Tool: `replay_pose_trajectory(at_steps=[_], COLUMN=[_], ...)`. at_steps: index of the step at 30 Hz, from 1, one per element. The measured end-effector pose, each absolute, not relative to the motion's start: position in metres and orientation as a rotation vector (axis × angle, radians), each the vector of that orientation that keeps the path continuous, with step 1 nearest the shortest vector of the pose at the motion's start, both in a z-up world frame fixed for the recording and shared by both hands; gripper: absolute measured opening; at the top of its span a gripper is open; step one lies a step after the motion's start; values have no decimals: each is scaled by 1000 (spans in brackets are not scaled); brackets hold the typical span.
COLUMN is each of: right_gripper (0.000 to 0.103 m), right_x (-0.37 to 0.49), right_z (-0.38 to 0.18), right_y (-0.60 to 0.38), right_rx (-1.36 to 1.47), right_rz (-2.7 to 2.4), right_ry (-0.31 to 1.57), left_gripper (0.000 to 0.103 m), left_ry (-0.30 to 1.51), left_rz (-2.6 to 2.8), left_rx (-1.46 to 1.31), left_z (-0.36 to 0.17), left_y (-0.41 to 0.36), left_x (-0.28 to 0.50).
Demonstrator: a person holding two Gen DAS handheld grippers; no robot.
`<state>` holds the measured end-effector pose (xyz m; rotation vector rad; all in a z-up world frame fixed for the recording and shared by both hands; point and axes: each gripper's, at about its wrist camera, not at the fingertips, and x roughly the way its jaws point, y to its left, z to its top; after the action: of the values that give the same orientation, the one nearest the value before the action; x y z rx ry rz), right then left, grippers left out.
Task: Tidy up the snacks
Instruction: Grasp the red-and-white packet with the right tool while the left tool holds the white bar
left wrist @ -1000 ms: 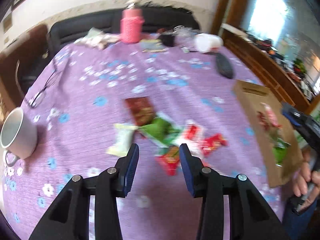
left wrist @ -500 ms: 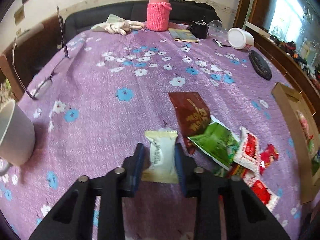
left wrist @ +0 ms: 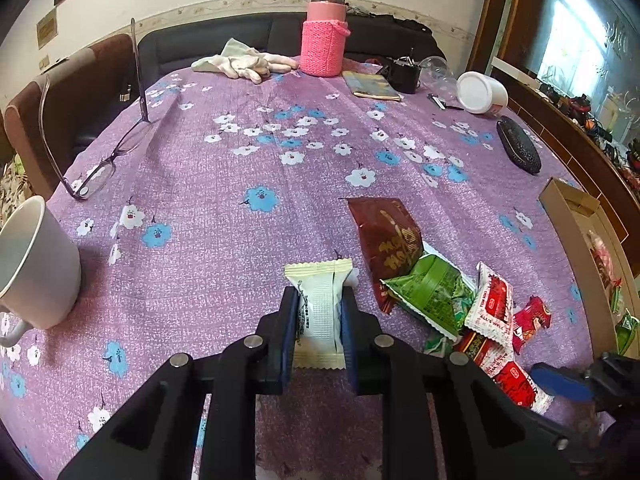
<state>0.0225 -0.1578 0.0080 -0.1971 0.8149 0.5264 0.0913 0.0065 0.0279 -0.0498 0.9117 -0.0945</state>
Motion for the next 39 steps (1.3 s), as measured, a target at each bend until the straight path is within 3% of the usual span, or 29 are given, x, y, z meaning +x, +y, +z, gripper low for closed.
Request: replay_pose_trajectory(at_steps=[4, 6, 9, 16, 21, 31, 35, 39], right_gripper=[26, 11, 7, 9, 43, 43, 27, 21], right_x=[22, 20, 19, 18, 13, 23, 25, 27], right_z=[10, 13, 16, 15, 14, 8, 6, 8], right_y=[-161, -165, -172, -167, -161, -137, -130, -143], right_rx=[-168, -148, -114, -142, -189, -247, -280, -164], right_rz=[540, 540, 552, 547, 532, 468, 429, 468], right_ry=[805, 786, 786, 800, 789, 894, 886, 858], left_gripper=[19, 19, 19, 19, 19, 19, 19, 19], left_ry=[899, 890, 876, 877, 870, 843, 838, 832], left_rz=[-98, -93, -94, -84, -74, -71, -78, -82], left_rx=[-51, -60, -83, -92, -70, -72, -85, -93], left_z=[31, 33, 36, 36, 35, 42, 44, 45], left_y=[6, 8, 12, 14, 13, 18, 20, 21], left_x=[88, 86, 84, 85, 86, 82, 80, 79])
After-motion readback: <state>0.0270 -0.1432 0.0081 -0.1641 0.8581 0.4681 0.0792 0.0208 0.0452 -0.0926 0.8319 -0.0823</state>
